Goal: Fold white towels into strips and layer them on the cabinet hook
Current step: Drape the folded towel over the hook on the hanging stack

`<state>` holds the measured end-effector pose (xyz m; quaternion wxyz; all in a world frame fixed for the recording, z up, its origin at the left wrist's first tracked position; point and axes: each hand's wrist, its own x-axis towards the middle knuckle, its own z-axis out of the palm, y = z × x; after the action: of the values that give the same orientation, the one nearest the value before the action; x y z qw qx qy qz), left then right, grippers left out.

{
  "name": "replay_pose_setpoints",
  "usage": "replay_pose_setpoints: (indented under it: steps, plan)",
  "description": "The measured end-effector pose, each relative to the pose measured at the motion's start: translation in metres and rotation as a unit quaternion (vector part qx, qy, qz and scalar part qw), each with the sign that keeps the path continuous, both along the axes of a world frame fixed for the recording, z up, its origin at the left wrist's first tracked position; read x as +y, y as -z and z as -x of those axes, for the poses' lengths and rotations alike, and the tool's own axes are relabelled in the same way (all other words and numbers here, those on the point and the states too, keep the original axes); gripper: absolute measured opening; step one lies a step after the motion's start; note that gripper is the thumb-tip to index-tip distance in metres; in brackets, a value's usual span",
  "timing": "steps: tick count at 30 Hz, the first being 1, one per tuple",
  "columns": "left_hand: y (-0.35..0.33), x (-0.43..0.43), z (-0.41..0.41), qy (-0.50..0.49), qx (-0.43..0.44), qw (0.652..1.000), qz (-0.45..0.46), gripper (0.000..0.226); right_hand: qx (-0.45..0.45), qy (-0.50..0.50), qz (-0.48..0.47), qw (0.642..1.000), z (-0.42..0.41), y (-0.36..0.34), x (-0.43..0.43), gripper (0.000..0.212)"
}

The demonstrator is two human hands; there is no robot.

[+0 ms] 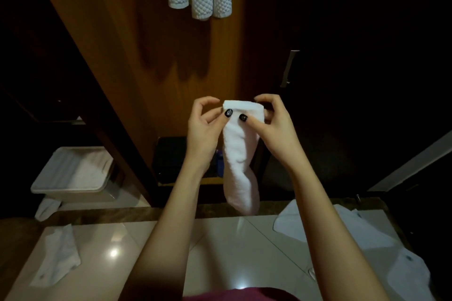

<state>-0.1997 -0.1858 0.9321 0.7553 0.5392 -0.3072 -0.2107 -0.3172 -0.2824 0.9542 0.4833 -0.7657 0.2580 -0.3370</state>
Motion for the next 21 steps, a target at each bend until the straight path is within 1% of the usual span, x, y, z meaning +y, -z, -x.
replay_pose_setpoints:
  steps: [2,5,6,8,9,10,12,13,15,17,18,19,21]
  plan:
    - [-0.011,-0.006,-0.005,-0.001,0.009,1.0,0.01,0.028,0.017,-0.002,0.017,1.0,-0.006,-0.009,-0.006,0.013]
    - [-0.018,-0.016,-0.009,0.008,-0.001,1.0,0.002,0.04,0.008,0.034,0.056,0.998,-0.017,-0.029,-0.018,0.012]
    - [-0.016,-0.02,-0.008,0.013,-0.015,0.999,-0.026,0.047,-0.004,0.05,0.057,0.997,-0.021,-0.036,-0.022,0.013]
    - [-0.009,-0.03,-0.001,0.005,-0.073,0.991,-0.116,0.055,-0.024,0.079,0.051,0.995,-0.028,-0.048,-0.029,0.018]
    - [-0.004,-0.036,0.002,-0.009,-0.1,0.982,-0.161,0.051,-0.033,0.089,0.049,0.994,-0.032,-0.054,-0.032,0.019]
    - [0.001,-0.042,0.005,-0.032,-0.115,0.972,-0.203,0.042,-0.042,0.093,0.049,0.994,-0.035,-0.059,-0.034,0.018]
    - [0.005,-0.053,0.009,-0.087,-0.113,0.952,-0.27,0.024,-0.058,0.1,0.045,0.992,-0.041,-0.067,-0.037,0.016]
    - [0.006,-0.057,0.012,-0.11,-0.109,0.949,-0.275,0.018,-0.063,0.106,0.041,0.992,-0.043,-0.071,-0.039,0.017]
    - [0.006,-0.059,0.017,-0.141,-0.116,0.956,-0.23,0.004,-0.066,0.111,0.03,0.991,-0.047,-0.077,-0.044,0.018]
    - [0.008,-0.058,0.022,-0.17,-0.139,0.957,-0.187,0.008,-0.061,0.109,0.017,0.992,-0.05,-0.082,-0.05,0.018]
    - [0.011,-0.057,0.021,-0.178,-0.148,0.955,-0.183,0.008,-0.059,0.109,0.011,0.992,-0.05,-0.084,-0.053,0.018]
    - [0.016,-0.057,0.02,-0.179,-0.153,0.953,-0.191,0.008,-0.059,0.11,0.006,0.992,-0.05,-0.086,-0.057,0.019]
    - [0.026,-0.058,0.012,-0.158,-0.16,0.945,-0.237,0.013,-0.06,0.115,-0.002,0.992,-0.048,-0.09,-0.063,0.021]
